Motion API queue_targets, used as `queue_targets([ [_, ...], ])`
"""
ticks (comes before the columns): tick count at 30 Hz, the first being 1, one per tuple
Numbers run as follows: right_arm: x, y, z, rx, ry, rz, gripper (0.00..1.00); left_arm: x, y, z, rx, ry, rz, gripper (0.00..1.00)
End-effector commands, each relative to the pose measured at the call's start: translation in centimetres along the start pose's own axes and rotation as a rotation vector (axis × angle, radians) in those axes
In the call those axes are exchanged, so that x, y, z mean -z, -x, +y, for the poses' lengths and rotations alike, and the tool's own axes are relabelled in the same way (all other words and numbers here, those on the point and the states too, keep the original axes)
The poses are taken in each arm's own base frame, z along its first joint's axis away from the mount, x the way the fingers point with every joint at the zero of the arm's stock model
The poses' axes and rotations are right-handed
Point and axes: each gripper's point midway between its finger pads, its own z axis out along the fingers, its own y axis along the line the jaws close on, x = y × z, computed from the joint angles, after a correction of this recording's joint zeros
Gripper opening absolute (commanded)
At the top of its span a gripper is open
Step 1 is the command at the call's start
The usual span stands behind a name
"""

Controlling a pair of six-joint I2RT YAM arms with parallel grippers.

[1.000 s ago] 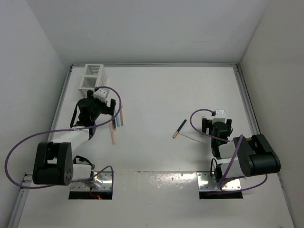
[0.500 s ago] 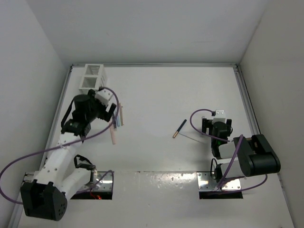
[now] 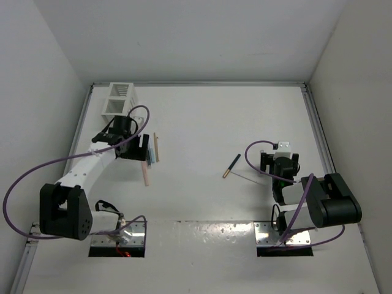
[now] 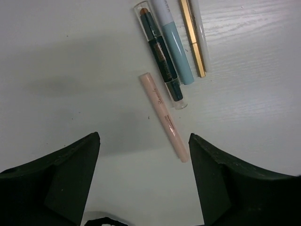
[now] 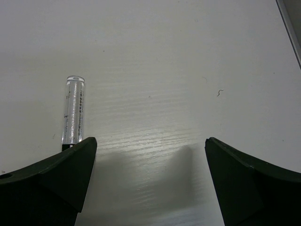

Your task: Organize the makeup

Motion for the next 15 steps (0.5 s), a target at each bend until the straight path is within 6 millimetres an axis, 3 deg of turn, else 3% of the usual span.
queue_targets([
  [1,1.2,-2.2,-0.3,0.007,-0.005,0.035,0.99,-0.4,0.3,1.2,0.102,0.111,0.049,0.81],
  [7,1.2,-2.2,-0.3,0.006,-0.002,0.035,0.99,-1.1,-1.2,0.7,0.087,0.114,0.183,0.60],
  [9,1.3,-2.3,-0.3,0.008,-0.003,0.040,0.99,-1.0,-0.8,0.3,0.089,0.092,0.175,0.60],
  [13,1.3,-2.2,-0.3,0.005,-0.003,0.035,0.99,-2.4,-2.7,-2.6,0.105,-0.039,0.282,0.60],
  [15,1.2,-2.1,-0.3,0.008,-0.002,0.034,0.99,-3.1,-3.5,-2.9,0.097,-0.041,0.311,0.60],
])
